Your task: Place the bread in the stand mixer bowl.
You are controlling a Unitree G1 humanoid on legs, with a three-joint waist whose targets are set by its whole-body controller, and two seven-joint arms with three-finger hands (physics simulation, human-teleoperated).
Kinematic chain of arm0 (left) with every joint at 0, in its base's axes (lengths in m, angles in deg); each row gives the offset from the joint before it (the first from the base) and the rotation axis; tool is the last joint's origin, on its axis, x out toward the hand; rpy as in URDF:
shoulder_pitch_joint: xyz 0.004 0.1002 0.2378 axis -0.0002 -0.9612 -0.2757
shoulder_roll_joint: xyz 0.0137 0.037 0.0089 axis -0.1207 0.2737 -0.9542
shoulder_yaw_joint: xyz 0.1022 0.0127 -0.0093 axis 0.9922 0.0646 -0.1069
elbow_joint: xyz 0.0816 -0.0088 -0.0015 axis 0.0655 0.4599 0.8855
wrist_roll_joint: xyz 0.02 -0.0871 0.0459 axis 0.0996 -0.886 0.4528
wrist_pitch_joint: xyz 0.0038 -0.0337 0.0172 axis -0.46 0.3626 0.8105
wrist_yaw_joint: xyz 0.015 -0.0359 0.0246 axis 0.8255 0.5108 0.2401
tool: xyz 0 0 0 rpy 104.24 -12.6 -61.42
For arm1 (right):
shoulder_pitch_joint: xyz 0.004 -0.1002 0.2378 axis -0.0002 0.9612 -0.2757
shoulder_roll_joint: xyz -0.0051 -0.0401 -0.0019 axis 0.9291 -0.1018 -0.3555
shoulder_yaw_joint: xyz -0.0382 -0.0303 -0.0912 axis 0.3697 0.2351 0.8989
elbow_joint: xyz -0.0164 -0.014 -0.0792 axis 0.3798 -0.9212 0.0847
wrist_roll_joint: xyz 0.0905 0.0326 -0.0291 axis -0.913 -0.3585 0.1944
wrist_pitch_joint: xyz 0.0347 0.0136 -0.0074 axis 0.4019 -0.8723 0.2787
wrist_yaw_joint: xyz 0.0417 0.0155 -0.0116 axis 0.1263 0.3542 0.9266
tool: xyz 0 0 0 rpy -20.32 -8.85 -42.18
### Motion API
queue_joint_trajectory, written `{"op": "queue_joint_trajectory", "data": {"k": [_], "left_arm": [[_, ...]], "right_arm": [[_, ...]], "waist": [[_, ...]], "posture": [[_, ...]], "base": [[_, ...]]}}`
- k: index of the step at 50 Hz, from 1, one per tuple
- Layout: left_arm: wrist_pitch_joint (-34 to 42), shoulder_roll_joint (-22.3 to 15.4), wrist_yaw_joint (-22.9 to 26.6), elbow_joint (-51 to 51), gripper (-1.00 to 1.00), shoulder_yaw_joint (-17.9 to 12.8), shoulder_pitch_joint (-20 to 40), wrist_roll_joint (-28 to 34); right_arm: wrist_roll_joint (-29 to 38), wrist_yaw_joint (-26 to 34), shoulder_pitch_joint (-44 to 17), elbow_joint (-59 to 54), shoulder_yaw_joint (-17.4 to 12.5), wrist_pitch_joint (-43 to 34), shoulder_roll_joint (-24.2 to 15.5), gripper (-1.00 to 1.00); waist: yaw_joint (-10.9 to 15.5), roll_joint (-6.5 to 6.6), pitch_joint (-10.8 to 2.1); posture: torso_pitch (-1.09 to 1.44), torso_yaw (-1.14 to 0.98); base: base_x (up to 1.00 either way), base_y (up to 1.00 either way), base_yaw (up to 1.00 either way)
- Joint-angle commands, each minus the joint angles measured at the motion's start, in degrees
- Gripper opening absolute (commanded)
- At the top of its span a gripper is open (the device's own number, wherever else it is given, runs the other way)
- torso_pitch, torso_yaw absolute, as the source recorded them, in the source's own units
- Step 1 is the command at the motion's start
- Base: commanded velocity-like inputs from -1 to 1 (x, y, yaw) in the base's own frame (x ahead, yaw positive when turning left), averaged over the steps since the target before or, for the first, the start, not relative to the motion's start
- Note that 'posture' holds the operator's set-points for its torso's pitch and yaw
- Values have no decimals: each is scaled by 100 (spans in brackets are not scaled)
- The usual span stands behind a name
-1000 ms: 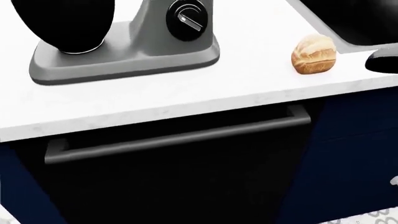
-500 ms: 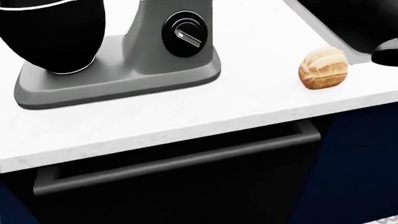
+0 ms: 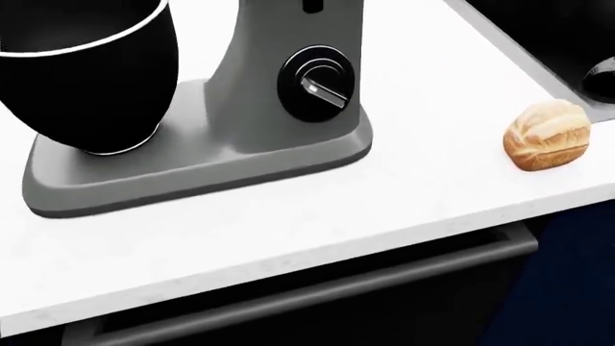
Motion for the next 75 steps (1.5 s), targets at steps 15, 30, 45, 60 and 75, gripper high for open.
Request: {"op": "queue_joint_trajectory", "data": {"k": [15,30,45,60,75], "left_arm": [[-133,-184,-36,-100,100,-52,167,-108],[-244,-258,-59,-39,100,-138,138,-195],[-389,-449,-185,119,100,-248,126,-438],[-636,-829,85,701,100,-747,-178,-389],[-728,-1018,59,898,100,-767,-132,-444]], "right_arm": [[-36,-45,-162,32,-91,123,-146,100],[-96,25,-295,-309,-107,296,-544,100],[1287,1746,-143,-704,-123,816,-1230,100],[3103,3674,2,-1459,-98,2101,-1578,100],[4715,5354,-1622,-3393,922,4430,-1748,100]], "waist": [[-137,453,-116],[63,-13,41],[-46,141,-45],[-121,166,10],[-176,252,-17]], "posture": [[0,0],[0,0],[0,0],[0,0],[0,0]], "base": [[14,17,0],[3,9,0],[0,0,0],[0,0,0],[0,0,0]]}}
